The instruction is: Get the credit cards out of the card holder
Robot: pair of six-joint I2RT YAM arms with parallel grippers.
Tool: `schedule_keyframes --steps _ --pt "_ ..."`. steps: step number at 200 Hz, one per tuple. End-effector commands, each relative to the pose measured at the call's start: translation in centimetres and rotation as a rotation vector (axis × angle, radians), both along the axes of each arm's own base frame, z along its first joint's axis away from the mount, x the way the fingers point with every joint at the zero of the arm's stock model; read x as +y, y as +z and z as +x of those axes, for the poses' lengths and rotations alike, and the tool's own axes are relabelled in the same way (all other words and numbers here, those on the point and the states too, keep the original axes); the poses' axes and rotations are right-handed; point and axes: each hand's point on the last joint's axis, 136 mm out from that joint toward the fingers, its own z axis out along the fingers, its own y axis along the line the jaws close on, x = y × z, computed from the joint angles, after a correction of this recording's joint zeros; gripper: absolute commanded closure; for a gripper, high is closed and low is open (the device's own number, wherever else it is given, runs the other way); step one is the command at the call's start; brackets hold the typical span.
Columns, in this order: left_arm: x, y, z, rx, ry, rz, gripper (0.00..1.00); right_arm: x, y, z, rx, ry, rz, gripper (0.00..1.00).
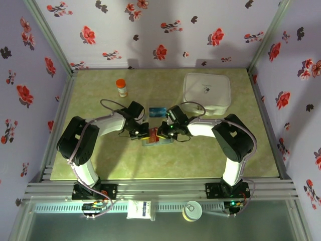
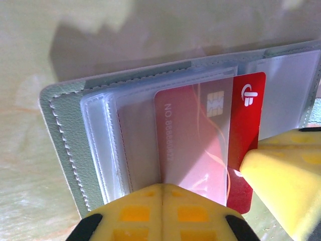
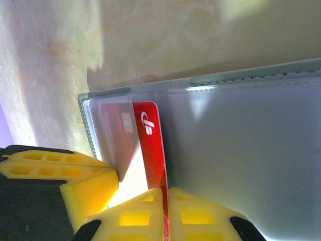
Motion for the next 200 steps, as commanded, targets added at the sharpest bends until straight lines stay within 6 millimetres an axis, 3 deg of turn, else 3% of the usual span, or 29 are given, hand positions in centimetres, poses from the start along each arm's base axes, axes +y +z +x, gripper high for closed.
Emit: schedule_keyframes --steps 1,69,200 --pt "0.4 -0.9 -0.7 0.033 -0.007 0.039 1.0 -0.2 1.2 0.1 -0.034 0.0 0.009 0.92" --pt "0.3 -0.6 -0.6 0.027 -0.011 0.037 1.0 -3.4 2.4 0.4 -0.101 -0.009 -0.135 0.94" --pt "0.3 -0.8 -0.6 0.028 -0.013 0.037 1.0 -3.7 3.3 0.5 -0.175 0.035 -0.271 0.95"
